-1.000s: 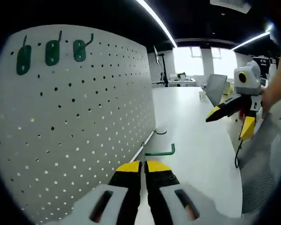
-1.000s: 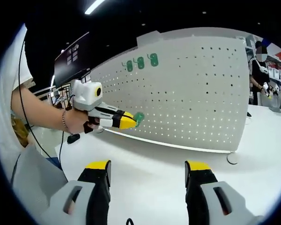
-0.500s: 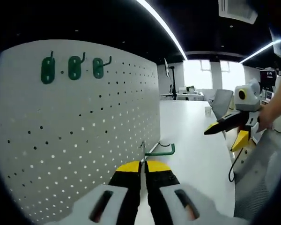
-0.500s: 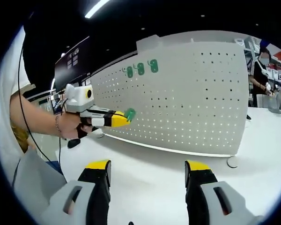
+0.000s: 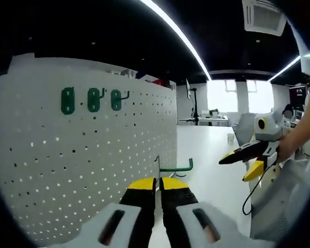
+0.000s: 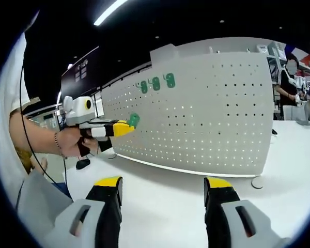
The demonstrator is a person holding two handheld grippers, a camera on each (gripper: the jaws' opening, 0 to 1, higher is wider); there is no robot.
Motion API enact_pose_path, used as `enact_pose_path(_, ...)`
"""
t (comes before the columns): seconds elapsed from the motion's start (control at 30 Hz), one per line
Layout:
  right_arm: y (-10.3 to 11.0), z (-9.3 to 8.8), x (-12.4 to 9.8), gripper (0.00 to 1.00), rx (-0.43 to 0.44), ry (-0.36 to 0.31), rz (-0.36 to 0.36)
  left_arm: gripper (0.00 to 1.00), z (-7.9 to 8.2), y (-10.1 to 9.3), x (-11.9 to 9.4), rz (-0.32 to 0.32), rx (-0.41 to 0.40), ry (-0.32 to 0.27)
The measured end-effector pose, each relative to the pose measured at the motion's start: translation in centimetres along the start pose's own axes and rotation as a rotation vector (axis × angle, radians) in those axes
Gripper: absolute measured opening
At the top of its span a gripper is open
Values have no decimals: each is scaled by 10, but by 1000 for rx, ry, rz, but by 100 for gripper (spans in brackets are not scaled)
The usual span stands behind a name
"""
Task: Insert the hook assembly into the mounting plate slot until the hook locks in place.
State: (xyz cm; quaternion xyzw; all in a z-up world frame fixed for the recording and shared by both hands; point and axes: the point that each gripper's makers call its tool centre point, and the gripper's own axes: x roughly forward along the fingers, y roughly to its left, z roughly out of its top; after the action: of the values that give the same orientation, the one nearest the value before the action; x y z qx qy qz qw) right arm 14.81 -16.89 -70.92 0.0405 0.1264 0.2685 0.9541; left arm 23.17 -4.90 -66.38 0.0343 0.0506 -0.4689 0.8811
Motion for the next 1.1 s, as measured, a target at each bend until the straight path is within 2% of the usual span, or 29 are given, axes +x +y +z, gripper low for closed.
enact_pose_path(0.23,1,1,-2,62,-1,-5,1,3,16,-7,-8,2,-37,-62)
enact_pose_path(0.37,2,3,-2,62,5,-13,3,3,21,-12,-12,5,-35,-75)
enact_pose_path(0.7,3,7,-2,62,5,-27,7,3,40,-2,-30,54,-87,-146)
enact_pose_path(0.97,5,8,-1,61,2,-26,13,3,37,0,-32,70,-85,-141)
enact_pose_path(1.1,9,17,-2,61,5,-66,27,3,35,1,-31,70,-87,-137)
